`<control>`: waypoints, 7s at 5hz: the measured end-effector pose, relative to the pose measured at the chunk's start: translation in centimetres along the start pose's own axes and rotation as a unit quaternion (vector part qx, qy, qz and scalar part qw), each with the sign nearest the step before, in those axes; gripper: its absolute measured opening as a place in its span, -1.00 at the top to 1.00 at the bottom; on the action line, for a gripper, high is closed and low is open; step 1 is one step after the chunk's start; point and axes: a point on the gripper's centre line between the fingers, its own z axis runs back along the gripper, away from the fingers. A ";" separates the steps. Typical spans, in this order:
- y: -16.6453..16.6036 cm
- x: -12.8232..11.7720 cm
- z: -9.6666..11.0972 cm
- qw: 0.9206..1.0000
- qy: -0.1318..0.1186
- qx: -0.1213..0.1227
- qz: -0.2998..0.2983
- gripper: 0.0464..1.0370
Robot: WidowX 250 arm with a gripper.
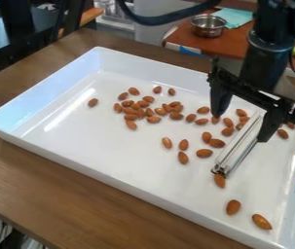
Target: Sweep into pile
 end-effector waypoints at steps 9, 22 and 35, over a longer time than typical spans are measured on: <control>-1.3 0.4 -4.8 0.997 0.053 -0.052 0.024 0.32; 23.5 -4.9 -2.9 0.985 0.037 -0.107 0.128 0.35; -4.2 -3.6 -3.5 0.989 0.000 -0.094 0.118 0.35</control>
